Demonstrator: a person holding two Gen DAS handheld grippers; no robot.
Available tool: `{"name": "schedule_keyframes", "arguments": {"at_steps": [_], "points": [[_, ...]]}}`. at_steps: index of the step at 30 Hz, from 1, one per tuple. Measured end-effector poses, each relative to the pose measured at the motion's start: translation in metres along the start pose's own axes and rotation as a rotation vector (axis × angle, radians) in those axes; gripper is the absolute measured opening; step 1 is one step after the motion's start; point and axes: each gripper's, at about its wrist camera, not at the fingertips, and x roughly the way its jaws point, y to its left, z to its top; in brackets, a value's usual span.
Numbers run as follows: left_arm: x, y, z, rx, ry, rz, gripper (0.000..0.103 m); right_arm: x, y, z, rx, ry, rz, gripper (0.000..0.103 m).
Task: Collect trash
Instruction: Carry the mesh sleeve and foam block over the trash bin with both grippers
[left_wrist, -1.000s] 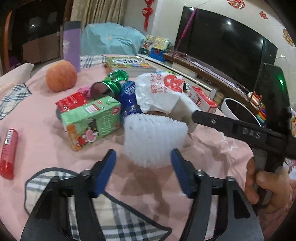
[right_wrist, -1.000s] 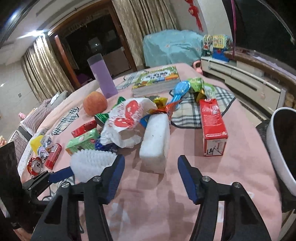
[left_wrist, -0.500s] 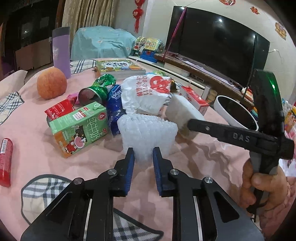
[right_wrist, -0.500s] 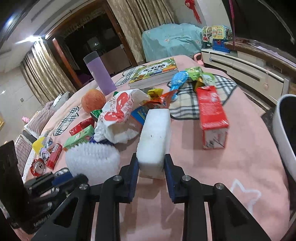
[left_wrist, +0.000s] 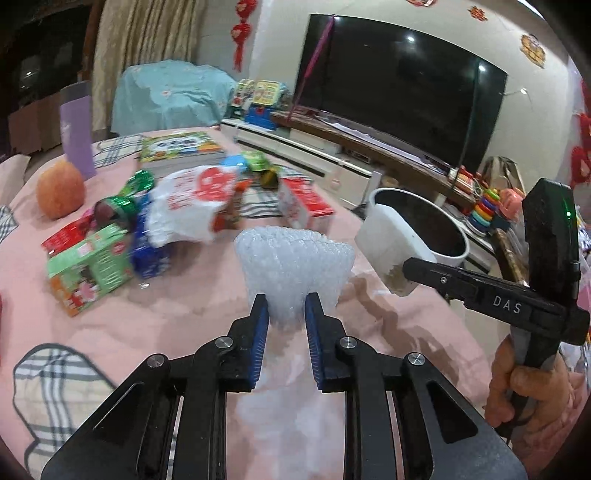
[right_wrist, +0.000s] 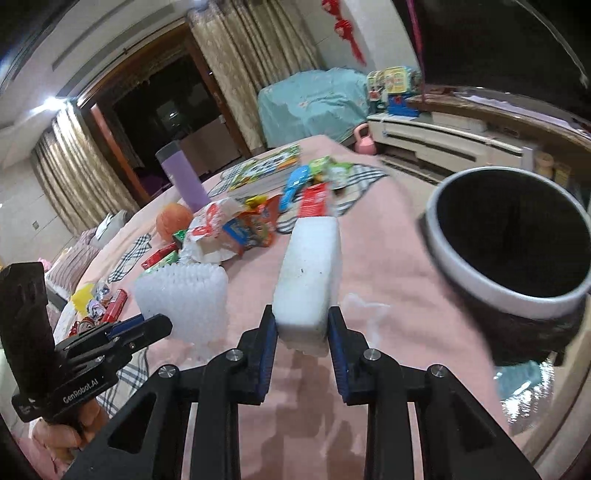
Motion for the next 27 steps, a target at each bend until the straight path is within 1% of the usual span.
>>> {"name": "schedule_keyframes", "arguments": {"at_steps": [7, 13, 20, 27], "points": [[0.017, -0.043, 0.019, 0.049, 0.005, -0.049, 0.019, -0.035, -0.036, 0.003, 0.044, -0.053, -0.066, 0.027], [0.034, -0.073, 0.037, 0.077, 0.017, -0.072, 0.019, -0.052, -0.067, 0.009, 0.08, -0.084, -0.114, 0.027], [0.055, -0.106, 0.059, 0.119, 0.018, -0.084, 0.019, -0.062, -0.098, 0.021, 0.115, -0.113, -0.158, 0.027], [0.079, -0.132, 0.077, 0.159, 0.036, -0.078, 0.019, -0.062, -0.125, 0.029, 0.139, -0.111, -0.178, 0.027]]}}
